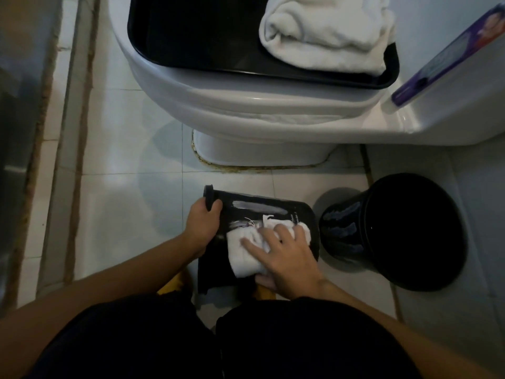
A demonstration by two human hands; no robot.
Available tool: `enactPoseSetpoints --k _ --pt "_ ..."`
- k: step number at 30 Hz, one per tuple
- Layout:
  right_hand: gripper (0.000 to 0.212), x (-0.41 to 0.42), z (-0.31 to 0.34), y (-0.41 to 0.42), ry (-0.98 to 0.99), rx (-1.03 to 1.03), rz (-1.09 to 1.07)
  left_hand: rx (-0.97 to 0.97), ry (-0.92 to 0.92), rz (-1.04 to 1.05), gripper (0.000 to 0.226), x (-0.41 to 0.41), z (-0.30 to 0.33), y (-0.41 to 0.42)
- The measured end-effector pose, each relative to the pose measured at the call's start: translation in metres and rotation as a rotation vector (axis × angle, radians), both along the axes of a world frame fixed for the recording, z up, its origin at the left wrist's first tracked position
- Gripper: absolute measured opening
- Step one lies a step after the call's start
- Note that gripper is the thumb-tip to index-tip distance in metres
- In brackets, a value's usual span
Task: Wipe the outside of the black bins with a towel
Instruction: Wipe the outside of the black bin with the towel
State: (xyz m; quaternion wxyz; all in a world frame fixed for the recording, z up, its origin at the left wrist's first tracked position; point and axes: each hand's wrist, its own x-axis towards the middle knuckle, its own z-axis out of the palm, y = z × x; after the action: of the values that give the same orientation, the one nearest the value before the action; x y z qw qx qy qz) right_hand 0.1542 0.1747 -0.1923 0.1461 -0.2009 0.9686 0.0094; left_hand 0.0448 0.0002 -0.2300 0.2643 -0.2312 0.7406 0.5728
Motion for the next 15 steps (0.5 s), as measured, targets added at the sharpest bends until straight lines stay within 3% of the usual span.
enactPoseSetpoints --k 3,5,10,15 --pt "0.065 0.006 0.001 -0.001 0.078 -0.099 -0.352 -0.055 0.051 -0.024 0.026 0.001 -0.003 0.001" --pt "0.061 -0.001 0.0 -0.009 0.105 -0.11 -0.471 -0.065 0.056 -0.055 0.028 0.003 -0.005 -0.001" --pt "0.061 -0.027 -0.001 -0.034 0.053 0.002 -0.404 -0.125 0.095 -0.08 0.025 -0.004 -0.011 -0.003" --pt "0.058 -0.031 -0.004 -0.035 0.055 -0.066 -0.173 -0.161 0.122 -0.093 0.023 0.0 -0.015 -0.003"
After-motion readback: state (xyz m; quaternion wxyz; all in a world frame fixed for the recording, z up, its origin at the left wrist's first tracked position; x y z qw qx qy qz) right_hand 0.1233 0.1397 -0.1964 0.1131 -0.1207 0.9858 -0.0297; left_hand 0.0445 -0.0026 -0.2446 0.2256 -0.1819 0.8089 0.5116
